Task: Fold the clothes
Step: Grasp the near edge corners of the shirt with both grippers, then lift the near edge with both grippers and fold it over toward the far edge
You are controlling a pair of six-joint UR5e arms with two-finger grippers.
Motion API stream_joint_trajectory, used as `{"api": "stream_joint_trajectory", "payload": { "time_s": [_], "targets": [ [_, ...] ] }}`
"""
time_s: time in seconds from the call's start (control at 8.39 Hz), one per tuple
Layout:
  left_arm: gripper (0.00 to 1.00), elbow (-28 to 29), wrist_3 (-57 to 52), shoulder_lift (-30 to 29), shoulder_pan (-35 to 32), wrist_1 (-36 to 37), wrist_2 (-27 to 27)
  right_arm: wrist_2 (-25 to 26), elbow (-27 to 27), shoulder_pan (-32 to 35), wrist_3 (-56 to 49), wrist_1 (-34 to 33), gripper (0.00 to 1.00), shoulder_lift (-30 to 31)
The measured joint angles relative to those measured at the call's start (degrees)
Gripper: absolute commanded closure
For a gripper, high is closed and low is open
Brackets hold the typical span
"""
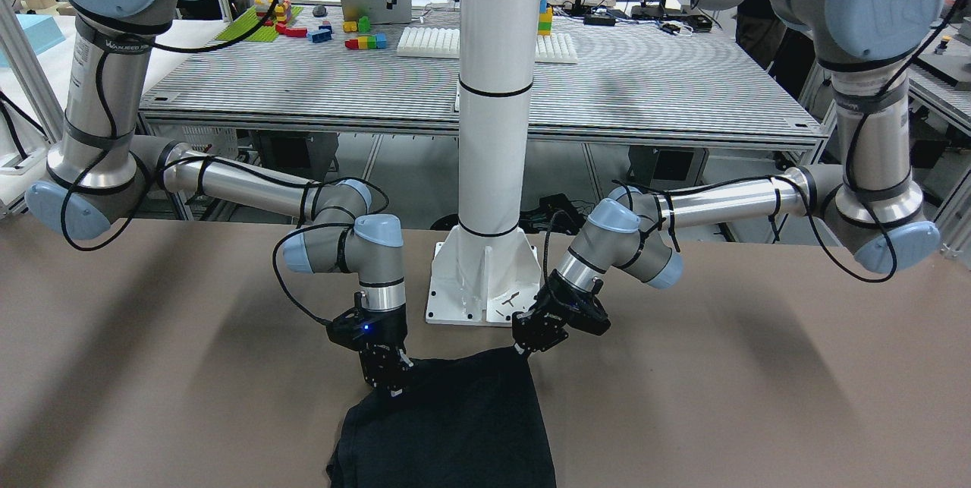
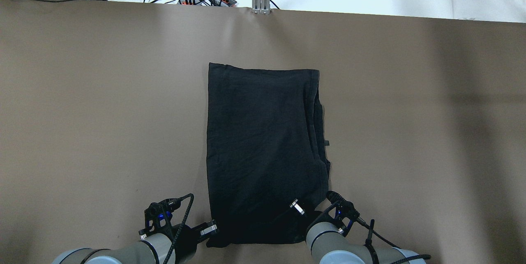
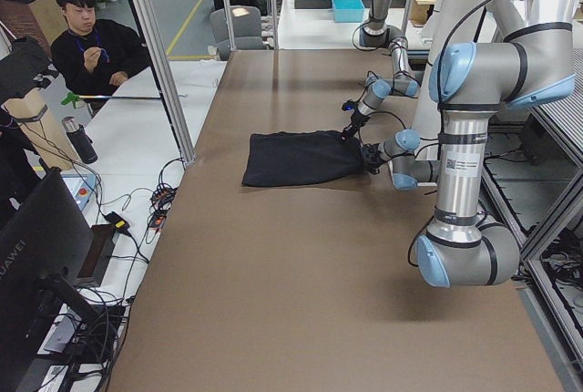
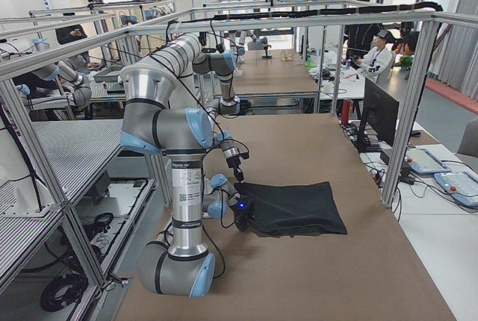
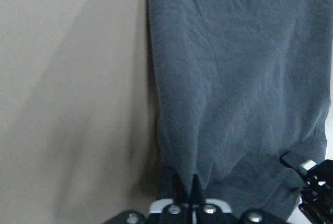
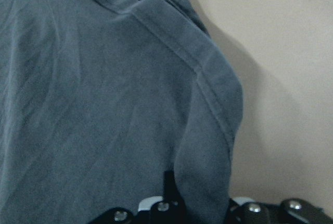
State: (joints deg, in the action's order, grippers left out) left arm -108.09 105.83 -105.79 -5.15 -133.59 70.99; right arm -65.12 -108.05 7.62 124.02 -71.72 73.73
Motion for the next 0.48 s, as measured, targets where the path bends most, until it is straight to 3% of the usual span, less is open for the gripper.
{"api": "stream_joint_trajectory", "payload": {
  "time_s": [0.48],
  "targets": [
    [1.00, -3.48, -0.50, 0.12, -0.37, 0.08, 0.58, -0.19, -4.15, 0.08, -1.30, -0.27, 1.00, 0.53]
  ]
}}
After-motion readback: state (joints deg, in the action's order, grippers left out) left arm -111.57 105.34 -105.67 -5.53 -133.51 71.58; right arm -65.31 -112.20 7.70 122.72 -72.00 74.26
